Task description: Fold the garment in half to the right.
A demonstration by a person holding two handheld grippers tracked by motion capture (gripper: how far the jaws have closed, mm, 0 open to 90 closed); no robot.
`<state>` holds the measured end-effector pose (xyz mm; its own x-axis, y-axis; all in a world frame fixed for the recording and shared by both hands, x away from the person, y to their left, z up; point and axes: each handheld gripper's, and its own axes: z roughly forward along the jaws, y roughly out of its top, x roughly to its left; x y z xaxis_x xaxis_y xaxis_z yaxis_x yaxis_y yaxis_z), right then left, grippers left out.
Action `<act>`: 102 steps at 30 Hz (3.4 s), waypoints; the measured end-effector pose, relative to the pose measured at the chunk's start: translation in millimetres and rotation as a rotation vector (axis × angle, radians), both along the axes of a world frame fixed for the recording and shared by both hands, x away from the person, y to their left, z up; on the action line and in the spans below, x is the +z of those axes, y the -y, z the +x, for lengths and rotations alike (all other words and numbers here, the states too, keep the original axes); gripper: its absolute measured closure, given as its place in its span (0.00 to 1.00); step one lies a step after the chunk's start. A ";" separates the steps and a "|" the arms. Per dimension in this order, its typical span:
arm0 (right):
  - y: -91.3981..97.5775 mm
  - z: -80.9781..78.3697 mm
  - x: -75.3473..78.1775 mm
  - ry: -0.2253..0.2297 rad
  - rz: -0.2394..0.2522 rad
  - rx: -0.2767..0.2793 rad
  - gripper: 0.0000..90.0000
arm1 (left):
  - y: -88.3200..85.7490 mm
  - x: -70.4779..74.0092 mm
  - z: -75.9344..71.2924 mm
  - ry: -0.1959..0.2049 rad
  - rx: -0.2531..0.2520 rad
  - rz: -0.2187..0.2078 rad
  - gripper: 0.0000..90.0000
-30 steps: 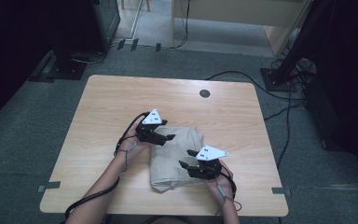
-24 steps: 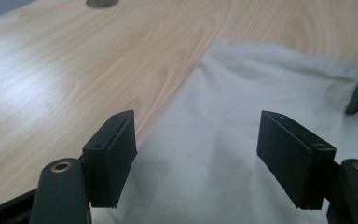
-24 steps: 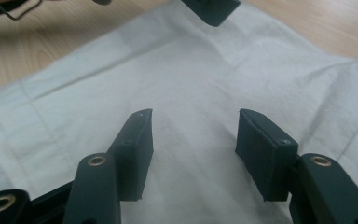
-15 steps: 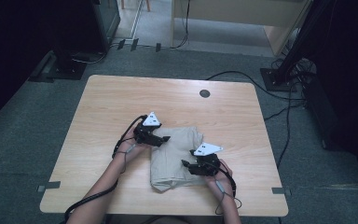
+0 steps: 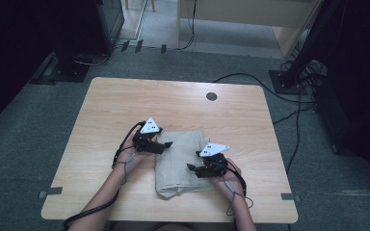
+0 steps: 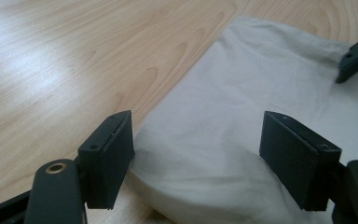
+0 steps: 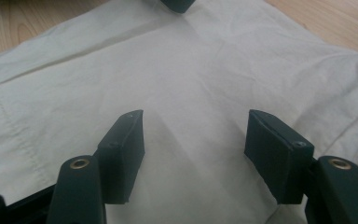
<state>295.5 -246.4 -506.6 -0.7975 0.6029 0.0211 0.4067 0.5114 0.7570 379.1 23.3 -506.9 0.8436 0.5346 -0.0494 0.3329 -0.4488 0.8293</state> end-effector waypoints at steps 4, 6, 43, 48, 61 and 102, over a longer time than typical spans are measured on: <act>1.4 8.4 0.1 0.006 -0.004 0.031 0.39 | -0.9 -0.8 -5.4 0.007 -0.005 0.010 0.29; 2.1 12.3 -0.1 0.007 0.002 0.042 0.39 | -1.8 -0.2 -10.2 0.013 -0.009 -0.001 0.29; 19.7 12.8 -13.3 0.012 0.081 -0.025 0.32 | -22.4 -10.0 -36.6 0.051 0.058 0.004 0.24; 25.1 13.9 -12.8 0.004 0.091 -0.041 0.30 | -28.0 -9.4 -37.0 0.047 0.065 -0.004 0.24; 40.9 15.8 -12.2 0.001 0.090 -0.098 0.29 | -45.4 -8.8 -33.8 0.034 0.100 -0.024 0.24; 81.8 19.7 -15.2 0.009 0.149 -0.189 0.26 | -77.4 -13.4 -25.2 0.008 0.157 -0.009 0.24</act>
<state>315.1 -328.3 -521.8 -0.6712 0.7324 0.1143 0.4775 0.3093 0.8224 353.9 100.8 -520.3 0.7500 0.6597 -0.0483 0.3915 -0.3840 0.8362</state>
